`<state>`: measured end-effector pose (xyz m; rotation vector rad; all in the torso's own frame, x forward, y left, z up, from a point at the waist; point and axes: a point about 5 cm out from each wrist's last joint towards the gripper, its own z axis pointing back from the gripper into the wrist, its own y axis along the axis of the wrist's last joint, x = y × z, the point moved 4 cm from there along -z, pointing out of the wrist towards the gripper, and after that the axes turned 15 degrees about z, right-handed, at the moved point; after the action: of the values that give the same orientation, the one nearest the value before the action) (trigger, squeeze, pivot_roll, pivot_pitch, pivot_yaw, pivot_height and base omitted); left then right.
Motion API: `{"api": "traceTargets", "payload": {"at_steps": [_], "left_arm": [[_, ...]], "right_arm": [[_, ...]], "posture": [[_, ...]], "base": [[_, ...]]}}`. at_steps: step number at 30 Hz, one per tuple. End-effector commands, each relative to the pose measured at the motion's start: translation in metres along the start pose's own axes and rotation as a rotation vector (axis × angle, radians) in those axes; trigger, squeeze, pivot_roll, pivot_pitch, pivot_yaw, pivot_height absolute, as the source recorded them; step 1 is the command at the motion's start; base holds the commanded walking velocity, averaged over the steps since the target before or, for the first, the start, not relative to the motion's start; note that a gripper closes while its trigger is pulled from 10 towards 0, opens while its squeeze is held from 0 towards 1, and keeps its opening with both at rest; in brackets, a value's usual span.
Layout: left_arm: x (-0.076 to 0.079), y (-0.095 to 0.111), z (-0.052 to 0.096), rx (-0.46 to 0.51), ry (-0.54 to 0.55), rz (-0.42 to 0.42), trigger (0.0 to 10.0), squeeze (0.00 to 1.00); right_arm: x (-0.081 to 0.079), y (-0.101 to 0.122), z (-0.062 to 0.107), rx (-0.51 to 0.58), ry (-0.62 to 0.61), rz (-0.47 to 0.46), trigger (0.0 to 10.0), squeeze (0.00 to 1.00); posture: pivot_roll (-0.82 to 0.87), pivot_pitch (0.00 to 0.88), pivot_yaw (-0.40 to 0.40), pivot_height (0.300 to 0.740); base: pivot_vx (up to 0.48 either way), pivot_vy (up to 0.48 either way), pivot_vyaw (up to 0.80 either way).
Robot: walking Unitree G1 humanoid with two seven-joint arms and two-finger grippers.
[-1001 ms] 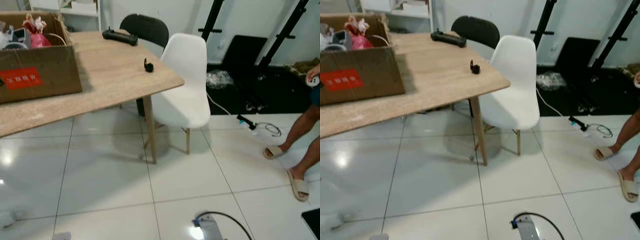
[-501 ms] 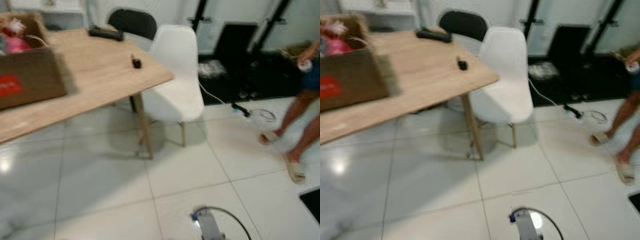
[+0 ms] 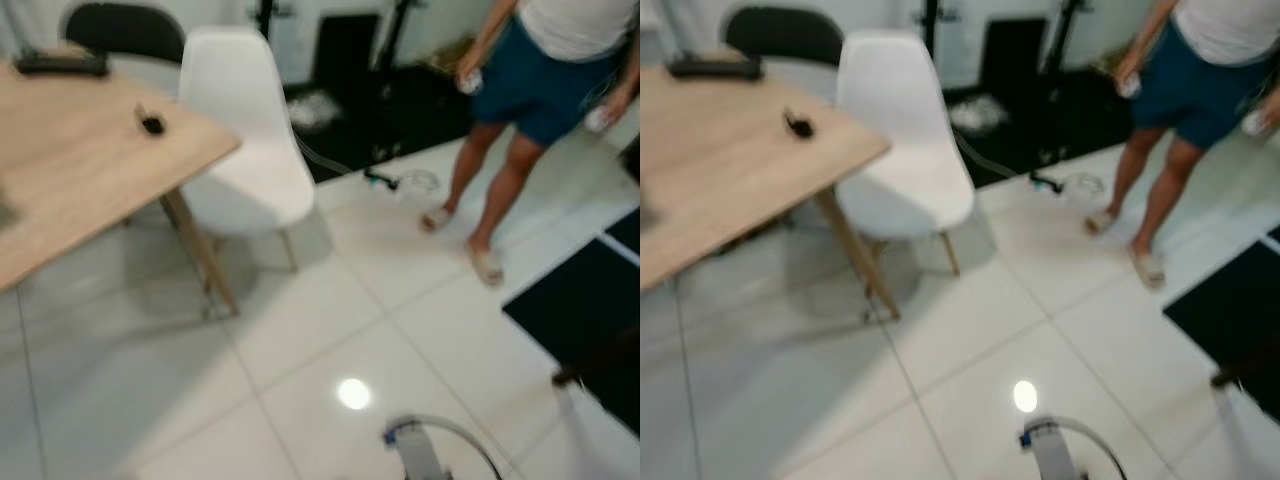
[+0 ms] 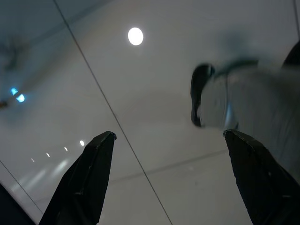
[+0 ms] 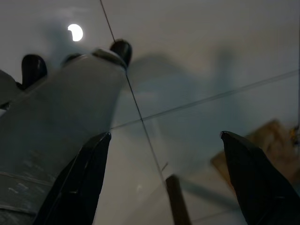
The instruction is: Picking trash to rubbish bin
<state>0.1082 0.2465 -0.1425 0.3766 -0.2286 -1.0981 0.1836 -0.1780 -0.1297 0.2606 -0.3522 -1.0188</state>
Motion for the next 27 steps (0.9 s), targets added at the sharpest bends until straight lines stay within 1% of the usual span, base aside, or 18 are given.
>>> {"api": "traceTargets", "payload": {"at_steps": [1,7,9,16,27], "left_arm": [[-0.0023,-0.0143,0.0017,-0.04,0.004,-0.009,10.0,0.0],[-0.0021,-0.0159,0.0019,-0.045,0.003,-0.015,10.0,0.0],[-0.0012,-0.0174,0.002,-0.049,0.001,-0.014,10.0,0.0],[-0.0001,-0.0203,0.0023,-0.055,-0.001,-0.011,10.0,0.0],[0.002,-0.0215,0.0022,-0.057,-0.003,-0.009,10.0,0.0]], "right_arm": [[-0.0049,-0.0144,0.0007,-0.042,0.017,-0.006,10.0,0.0],[-0.0059,-0.015,0.0007,-0.043,0.02,0.001,10.0,0.0],[-0.0061,-0.0155,0.0008,-0.045,0.021,0.002,10.0,0.0],[-0.0068,-0.0162,0.0008,-0.047,0.024,0.002,10.0,0.0],[-0.0069,-0.0158,0.0007,-0.046,0.025,0.004,10.0,0.0]], "posture": [[0.22,0.093,-0.072,0.74],[0.22,0.093,-0.072,0.74],[0.22,0.094,-0.072,0.74],[0.22,0.099,-0.074,0.74],[0.22,0.1,-0.073,0.74]], "base": [[0.0,0.0,-0.8],[0.0,0.0,0.0],[0.0,0.0,-0.8],[0.0,0.0,0.0],[0.0,0.0,-0.8]]}}
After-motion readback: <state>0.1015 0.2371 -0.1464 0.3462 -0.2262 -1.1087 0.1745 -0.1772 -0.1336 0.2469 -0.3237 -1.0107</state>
